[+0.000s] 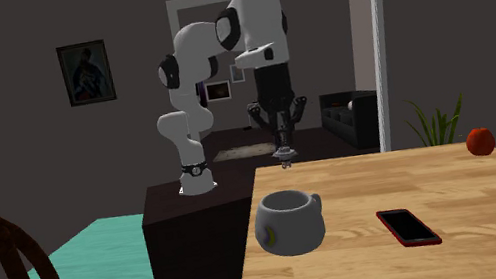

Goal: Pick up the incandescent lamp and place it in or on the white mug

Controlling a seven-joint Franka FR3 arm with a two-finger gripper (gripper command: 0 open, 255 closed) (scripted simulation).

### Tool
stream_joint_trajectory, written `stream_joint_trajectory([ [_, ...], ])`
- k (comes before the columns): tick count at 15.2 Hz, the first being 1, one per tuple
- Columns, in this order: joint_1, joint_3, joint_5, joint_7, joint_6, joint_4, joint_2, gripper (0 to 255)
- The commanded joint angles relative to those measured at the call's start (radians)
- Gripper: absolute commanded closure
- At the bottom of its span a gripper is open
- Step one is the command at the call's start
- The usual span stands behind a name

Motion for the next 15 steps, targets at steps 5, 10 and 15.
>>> stream_joint_trajectory([
  [5, -0.008, -0.001, -0.001, -0.001, 0.080, -0.079, 0.001, 255],
  [10, -0.013, -0.003, -0.003, 0.000, 0.145, -0.141, 0.005, 255],
  [15, -0.015, -0.004, -0.004, 0.001, 0.180, -0.170, 0.011, 255],
])
